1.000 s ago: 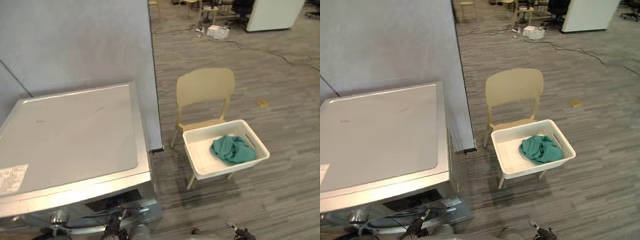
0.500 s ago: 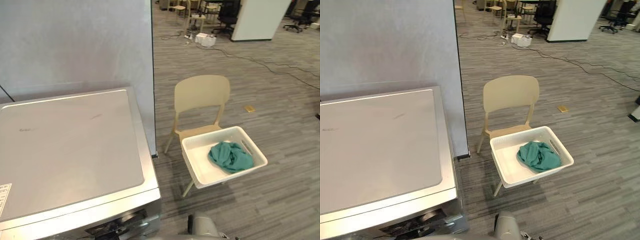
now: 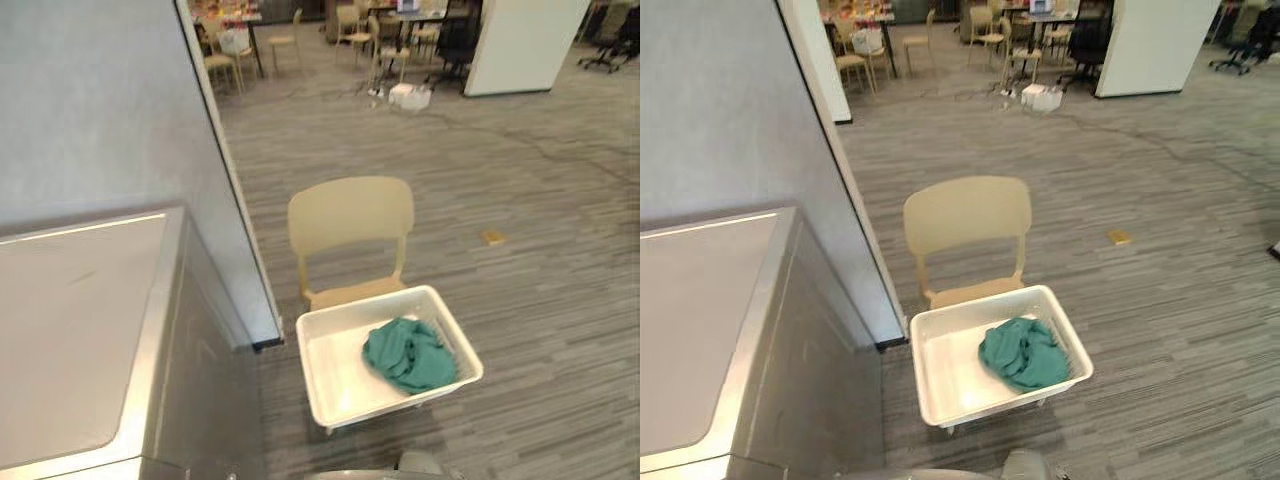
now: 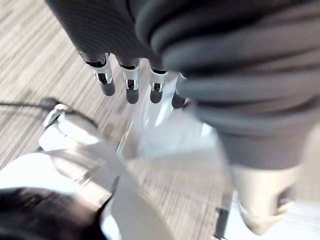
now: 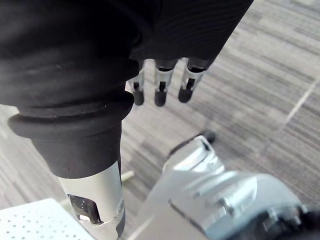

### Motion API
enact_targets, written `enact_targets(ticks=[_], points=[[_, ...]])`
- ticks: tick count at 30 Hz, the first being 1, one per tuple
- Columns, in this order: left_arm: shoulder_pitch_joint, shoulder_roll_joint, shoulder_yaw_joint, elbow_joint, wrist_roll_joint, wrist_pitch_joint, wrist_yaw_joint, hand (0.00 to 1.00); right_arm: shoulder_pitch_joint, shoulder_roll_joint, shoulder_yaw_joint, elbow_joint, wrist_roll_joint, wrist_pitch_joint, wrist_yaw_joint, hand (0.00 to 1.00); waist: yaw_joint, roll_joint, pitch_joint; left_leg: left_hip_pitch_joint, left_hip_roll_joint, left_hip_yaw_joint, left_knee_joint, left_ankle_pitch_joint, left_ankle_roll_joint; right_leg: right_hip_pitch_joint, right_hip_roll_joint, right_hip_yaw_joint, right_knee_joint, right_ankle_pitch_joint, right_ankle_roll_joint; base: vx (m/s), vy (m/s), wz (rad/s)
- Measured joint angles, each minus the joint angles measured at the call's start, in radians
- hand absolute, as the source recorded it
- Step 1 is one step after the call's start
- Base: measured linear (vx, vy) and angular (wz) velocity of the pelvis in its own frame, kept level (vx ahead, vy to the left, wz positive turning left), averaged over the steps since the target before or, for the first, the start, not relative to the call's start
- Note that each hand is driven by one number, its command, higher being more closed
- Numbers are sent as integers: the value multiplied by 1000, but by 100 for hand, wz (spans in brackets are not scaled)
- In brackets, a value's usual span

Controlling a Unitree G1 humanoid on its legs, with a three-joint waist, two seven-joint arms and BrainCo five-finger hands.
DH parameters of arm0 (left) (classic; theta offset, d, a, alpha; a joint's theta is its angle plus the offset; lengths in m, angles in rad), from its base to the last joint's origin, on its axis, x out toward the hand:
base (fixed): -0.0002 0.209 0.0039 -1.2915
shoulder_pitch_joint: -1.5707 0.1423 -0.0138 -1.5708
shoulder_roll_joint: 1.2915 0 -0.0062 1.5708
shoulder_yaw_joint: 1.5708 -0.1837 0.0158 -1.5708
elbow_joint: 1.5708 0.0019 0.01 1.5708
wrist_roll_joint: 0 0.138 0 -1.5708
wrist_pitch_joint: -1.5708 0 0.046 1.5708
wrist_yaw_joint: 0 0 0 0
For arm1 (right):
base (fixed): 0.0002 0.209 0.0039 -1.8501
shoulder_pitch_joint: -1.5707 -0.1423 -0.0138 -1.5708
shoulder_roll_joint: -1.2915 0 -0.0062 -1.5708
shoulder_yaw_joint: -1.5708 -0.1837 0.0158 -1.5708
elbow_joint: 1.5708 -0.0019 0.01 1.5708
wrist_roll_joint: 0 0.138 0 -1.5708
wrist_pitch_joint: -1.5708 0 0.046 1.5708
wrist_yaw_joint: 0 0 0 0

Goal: Pick up the laundry basket with both hands and put the clothes into the washing machine.

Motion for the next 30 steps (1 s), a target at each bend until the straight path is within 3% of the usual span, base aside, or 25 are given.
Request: enact_targets(ticks=[1,2,3,5,6,7,8,9,11,15,18,20,22,24,25,26,28,30], points=[[5,11,11,-1,-5,-3,-6,0,-2,5,11,2,2,-1,-3,0,-9,-18,0,-67,39,-4,113,103,55,32,25,-13,-24,-1,-29,4,-229,8],[5,11,15,-1,-9,-3,-8,0,-4,8,12,4,5,-2,-5,0,-6,-21,2,-97,50,12,165,78,45,43,36,-15,-33,-2,-42,3,-242,-3],[5,12,15,-1,-18,-3,-8,0,-6,-5,12,4,11,-5,-5,0,-3,-20,5,-153,54,90,233,15,23,66,50,-24,-64,5,-58,4,-194,-10],[1,6,10,0,-27,-3,-7,0,-9,-20,7,5,11,-11,-7,0,-3,-11,16,-182,10,231,247,-86,-12,102,59,-32,-109,10,-65,34,-145,-2],[1,9,-13,0,-31,-5,-7,0,-10,-22,7,12,10,-12,-6,0,2,-8,21,-179,-61,290,189,-147,-34,115,59,-31,-121,10,-65,43,-51,-14],[4,12,-29,3,-31,-8,-8,0,-13,-17,7,22,10,-8,-6,0,13,-9,21,-150,-90,320,125,-185,-35,119,59,-27,-125,11,-66,75,-47,-11],[4,17,-37,14,-30,-8,-9,0,-9,-11,7,35,9,-1,-3,0,10,4,28,-72,-119,338,-20,-239,-109,132,61,-32,-149,11,-66,65,-28,1],[1,16,-49,15,-30,-7,-10,0,-9,-7,5,40,9,0,-3,0,7,1,26,-50,-129,358,-82,-254,-107,129,61,-34,-157,14,-61,70,-20,35],[-40,10,-48,16,-17,-6,-20,0,-20,-11,-22,42,8,2,-4,0,5,21,34,8,-165,390,-291,-307,-89,125,60,-53,-187,57,-49,54,32,58],[-56,0,-16,14,4,2,-22,0,-41,-8,-36,26,8,0,-4,0,11,16,43,69,-251,393,-434,-246,-78,130,6,-47,-192,75,-41,64,82,13],[-71,4,-25,14,-1,28,-16,0,-24,5,-28,-20,9,-4,-3,0,9,7,42,118,-307,383,-509,-227,-68,105,-57,-60,-87,12,-16,103,82,20],[-72,21,-41,14,-7,42,-25,0,-1,14,-30,-43,10,-5,-2,0,6,-13,44,128,-337,358,-531,-221,-58,-17,-109,-56,189,-11,-10,79,7,45],[-71,43,-59,14,-7,46,-22,0,21,40,-31,-44,12,-3,-3,0,9,-44,47,149,-348,332,-526,-222,-59,-97,-140,-30,389,33,-23,111,-58,47],[-70,53,-71,12,-1,57,-21,0,31,46,-31,-51,19,-5,-2,0,4,-52,45,162,-329,308,-521,-222,-61,-146,-131,8,488,118,9,133,-109,38],[-72,59,-93,8,6,57,-5,0,37,48,-33,-51,19,-5,-2,0,-2,-36,46,160,-308,289,-519,-219,-65,-154,-124,7,511,141,19,120,-134,38],[-72,61,-93,0,7,56,-2,0,39,51,-37,-51,19,-4,-2,0,-5,-36,47,157,-303,280,-517,-216,-69,-154,-127,4,523,122,13,121,-196,56],[-80,71,-98,-31,7,36,-5,0,53,68,-74,-46,19,1,-3,0,-11,-69,42,131,-295,241,-502,-208,-83,-142,-159,21,482,1,-38,79,-232,53],[-106,72,-105,-47,8,9,-7,0,82,87,-89,-44,19,2,-4,0,-11,-81,37,124,-260,210,-497,-198,-115,-61,-165,71,269,4,-50,57,-329,42]])
